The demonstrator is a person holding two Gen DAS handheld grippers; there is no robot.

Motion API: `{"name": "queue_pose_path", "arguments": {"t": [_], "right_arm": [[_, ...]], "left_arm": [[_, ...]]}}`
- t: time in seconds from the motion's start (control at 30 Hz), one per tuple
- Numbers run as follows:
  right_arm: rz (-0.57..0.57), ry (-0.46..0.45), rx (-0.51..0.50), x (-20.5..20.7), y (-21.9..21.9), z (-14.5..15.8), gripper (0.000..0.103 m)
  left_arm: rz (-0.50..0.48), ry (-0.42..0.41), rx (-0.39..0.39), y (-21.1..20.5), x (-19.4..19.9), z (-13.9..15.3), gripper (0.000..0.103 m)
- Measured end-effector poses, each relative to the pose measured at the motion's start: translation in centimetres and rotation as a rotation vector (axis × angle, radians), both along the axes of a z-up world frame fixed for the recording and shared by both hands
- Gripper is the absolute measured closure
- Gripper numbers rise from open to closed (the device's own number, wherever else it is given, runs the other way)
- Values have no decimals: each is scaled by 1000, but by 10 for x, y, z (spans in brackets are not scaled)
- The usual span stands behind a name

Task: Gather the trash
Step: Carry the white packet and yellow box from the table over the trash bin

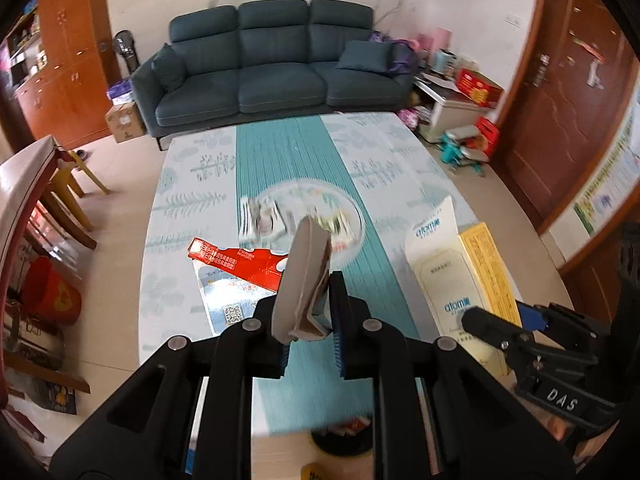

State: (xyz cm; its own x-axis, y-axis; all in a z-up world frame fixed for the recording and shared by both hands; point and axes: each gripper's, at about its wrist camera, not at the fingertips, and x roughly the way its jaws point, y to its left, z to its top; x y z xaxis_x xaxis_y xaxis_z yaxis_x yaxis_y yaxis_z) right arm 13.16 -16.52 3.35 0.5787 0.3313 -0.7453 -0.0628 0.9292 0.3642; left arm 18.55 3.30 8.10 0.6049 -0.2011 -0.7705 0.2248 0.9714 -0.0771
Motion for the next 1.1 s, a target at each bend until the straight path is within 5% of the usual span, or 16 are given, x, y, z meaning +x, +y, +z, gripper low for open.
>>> {"name": "queue_pose_path", "arguments": {"t": [0.3,0.6,0.8,1.1], "right_arm": [[6,84,-19,-112,46,-3,60],[-13,197,-23,-160,31,-42,60],[-4,279,-4,-184,13,-99,60],[-17,402,-4,-220,-20,-226,60]], "left_arm": [[-114,43,14,28,-119,-10,89],[-137,154,40,22,-188,-57,89],[-146,237,50,-4,-216,-111,89],[-123,380,37,-46,-236,-231,89]]}}
